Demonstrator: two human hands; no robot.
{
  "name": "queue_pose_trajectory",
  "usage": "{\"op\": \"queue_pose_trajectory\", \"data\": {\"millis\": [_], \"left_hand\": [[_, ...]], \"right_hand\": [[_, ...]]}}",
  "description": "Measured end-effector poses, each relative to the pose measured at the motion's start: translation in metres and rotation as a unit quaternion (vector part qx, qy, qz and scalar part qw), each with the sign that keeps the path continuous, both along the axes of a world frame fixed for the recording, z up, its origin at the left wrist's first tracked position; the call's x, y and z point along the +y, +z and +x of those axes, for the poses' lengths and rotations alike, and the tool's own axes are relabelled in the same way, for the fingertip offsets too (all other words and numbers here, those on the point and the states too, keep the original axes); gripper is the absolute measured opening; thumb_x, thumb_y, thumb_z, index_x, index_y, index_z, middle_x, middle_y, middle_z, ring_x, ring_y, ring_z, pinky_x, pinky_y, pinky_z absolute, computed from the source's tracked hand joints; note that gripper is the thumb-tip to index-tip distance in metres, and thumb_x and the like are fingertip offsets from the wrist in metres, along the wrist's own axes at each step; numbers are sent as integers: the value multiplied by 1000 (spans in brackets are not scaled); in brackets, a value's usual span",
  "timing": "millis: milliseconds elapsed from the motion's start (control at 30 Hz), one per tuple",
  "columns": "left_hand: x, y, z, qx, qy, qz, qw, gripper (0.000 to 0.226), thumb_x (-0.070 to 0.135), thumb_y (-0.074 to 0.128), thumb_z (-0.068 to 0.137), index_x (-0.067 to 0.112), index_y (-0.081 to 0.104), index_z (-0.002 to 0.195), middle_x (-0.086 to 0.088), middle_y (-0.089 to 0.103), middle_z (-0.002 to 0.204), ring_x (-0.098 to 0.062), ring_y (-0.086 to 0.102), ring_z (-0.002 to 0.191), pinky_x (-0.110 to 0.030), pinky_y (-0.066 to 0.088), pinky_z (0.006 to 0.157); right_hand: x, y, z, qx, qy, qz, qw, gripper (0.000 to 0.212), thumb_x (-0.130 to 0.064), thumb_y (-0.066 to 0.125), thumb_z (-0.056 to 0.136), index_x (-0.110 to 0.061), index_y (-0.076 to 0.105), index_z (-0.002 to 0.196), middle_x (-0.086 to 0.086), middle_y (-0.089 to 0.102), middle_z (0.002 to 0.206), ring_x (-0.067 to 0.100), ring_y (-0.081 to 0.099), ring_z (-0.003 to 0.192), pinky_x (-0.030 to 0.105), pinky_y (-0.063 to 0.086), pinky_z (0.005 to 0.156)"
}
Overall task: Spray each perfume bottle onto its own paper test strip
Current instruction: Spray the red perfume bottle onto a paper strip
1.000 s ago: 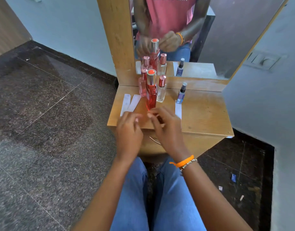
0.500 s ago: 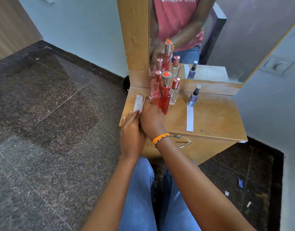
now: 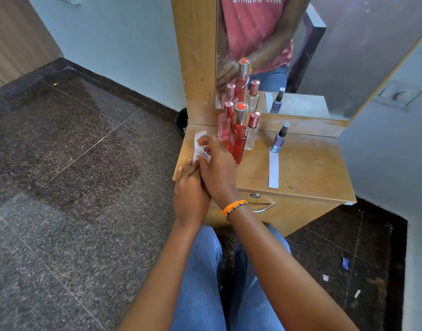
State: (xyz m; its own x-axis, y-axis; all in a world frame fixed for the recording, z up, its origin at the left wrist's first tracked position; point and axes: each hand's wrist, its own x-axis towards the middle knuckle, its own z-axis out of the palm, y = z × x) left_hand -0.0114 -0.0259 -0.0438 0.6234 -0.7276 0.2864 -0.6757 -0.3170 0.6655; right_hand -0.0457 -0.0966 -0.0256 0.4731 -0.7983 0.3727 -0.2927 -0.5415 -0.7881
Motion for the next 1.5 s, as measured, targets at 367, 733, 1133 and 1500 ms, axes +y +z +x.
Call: {"op": "queue_pose_trajectory", "data": {"millis": [367,733,1133,1500], "left_hand": [[-3,-10,6,-2,4,17,1000,31,9,49,91,9,62,119,-5,61,128,-25,44,130,-43,34,108],[-3,-5,4,2,6,20,1000,31,9,48,92,10,61,120,-6,60,129,-25,41,133,-44,32,110],[-3,-2,4,4,11,41,999,31,10,48,92,10,61,120,-3,59,130,-22,40,133,-44,39,104],[-4,-5,4,-6,21,32,999,31,6,48,90,8,63,118,-7,62,126,-25,43,130,-44,39,105]], "right_hand": [[-8,8,3,6,-35,-26,999,16,1,63,81,-6,55,93,8,65,75,28,62,70,42,52,60],[-9,6,1,41,-50,-123,990,4,0,53,87,-4,54,89,14,62,71,32,57,61,39,47,47],[-14,0,5,88,-44,-191,977,6,3,63,80,-1,61,84,15,67,104,37,64,84,39,55,56],[-13,2,3,80,-70,-171,980,6,-4,60,85,-5,65,87,13,65,84,33,61,76,32,45,49]]}}
